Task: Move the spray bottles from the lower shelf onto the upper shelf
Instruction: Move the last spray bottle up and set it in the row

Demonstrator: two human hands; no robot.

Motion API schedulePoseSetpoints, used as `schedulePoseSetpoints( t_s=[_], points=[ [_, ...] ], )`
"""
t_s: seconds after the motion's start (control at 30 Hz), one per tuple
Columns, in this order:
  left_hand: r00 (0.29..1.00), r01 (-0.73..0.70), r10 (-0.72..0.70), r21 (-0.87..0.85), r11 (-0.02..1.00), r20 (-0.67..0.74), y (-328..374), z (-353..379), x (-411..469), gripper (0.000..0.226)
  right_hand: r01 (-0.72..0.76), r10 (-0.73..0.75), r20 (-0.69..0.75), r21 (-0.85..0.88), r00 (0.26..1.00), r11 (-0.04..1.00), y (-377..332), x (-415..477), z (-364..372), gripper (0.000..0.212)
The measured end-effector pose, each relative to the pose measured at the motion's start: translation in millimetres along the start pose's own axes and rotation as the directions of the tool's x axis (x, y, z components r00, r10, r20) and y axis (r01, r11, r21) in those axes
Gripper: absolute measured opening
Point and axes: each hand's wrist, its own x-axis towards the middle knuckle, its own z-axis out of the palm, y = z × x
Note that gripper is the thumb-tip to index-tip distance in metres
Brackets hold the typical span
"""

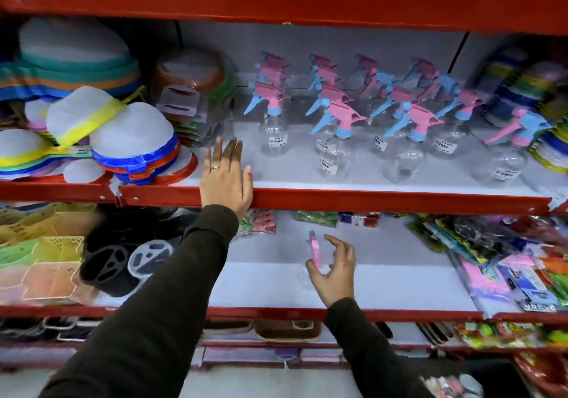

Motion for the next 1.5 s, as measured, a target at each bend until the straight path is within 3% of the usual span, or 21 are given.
schedulePoseSetpoints(
  t_s=[0.13,0.23,0.33,0.5,0.63,1.07,1.5],
  points=[
    [1.0,-0.004,0.004,0.028,1.0,-0.012,-2,4,0,0.058,-0.236,0.237,0.039,-0.047,0.971,0.971,29,1,17,0.075],
    [1.0,0.004,-0.003,0.022,1.0,-0.029,-3,7,1,0.058,-0.34,0.357,0.149,-0.127,0.922,0.932,47,12,32,0.077],
    [0.999,0.011,-0.01,0.025,1.0,-0.039,-3,10,2,0.058,-0.364,0.385,0.199,-0.135,0.901,0.921,59,23,45,0.076],
    [0.999,0.013,-0.011,0.037,0.999,-0.038,-3,12,3,0.058,-0.365,0.385,0.166,-0.139,0.908,0.921,68,31,54,0.064],
    [0.999,0.021,-0.019,0.041,0.999,-0.034,-3,10,2,0.057,-0.352,0.355,0.156,-0.053,0.921,0.935,64,22,49,0.067],
    [0.999,0.019,-0.02,0.041,0.999,0.033,-1,1,-1,0.06,0.046,-0.044,0.128,-0.013,0.991,0.999,-29,-23,1,0.064],
    [0.998,0.018,-0.02,0.028,0.999,0.055,-1,-1,0,0.061,0.396,-0.393,-0.066,0.034,0.917,0.918,-147,14,-32,0.072]
  ],
)
